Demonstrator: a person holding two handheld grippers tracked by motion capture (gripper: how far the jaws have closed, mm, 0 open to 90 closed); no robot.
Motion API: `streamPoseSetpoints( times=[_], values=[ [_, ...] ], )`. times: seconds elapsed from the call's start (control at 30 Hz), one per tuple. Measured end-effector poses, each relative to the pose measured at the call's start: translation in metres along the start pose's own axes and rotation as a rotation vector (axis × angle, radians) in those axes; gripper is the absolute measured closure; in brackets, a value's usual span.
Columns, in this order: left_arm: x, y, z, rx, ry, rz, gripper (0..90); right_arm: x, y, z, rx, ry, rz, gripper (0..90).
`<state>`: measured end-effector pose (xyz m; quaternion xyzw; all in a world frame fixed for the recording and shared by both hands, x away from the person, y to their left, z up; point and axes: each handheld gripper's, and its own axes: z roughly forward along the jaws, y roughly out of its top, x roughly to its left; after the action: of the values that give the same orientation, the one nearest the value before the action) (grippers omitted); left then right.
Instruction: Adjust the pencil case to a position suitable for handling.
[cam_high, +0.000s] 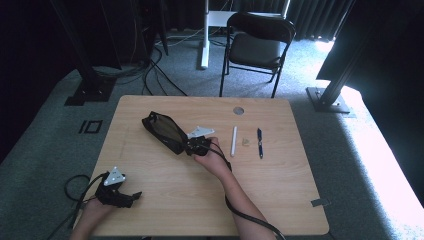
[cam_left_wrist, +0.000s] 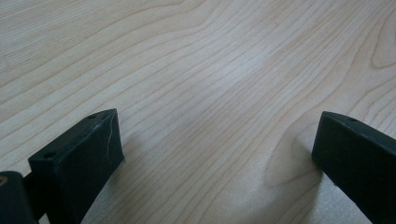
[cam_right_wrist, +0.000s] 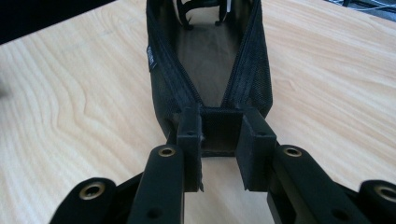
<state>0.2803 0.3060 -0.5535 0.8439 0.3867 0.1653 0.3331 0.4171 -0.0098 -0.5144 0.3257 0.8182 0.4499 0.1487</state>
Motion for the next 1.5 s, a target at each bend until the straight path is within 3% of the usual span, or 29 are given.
streamPoseSetpoints(
  times=[0.77, 1.13, 1.5],
  values=[
    [0.0, 0.0, 0.0, 0.0, 0.0, 0.0, 2.0, 0.006, -0.037, -0.053, 0.004, -0.007, -0.001, 73.2],
    [0.0, 0.0, 0.0, 0.0, 0.0, 0.0, 2.0, 0.002, -0.061, -0.089, 0.007, -0.01, -0.015, 73.2],
    [0.0, 0.0, 0.0, 0.0, 0.0, 0.0, 2.0, -0.005, -0.082, -0.115, 0.001, -0.024, 0.018, 73.2]
  ],
)
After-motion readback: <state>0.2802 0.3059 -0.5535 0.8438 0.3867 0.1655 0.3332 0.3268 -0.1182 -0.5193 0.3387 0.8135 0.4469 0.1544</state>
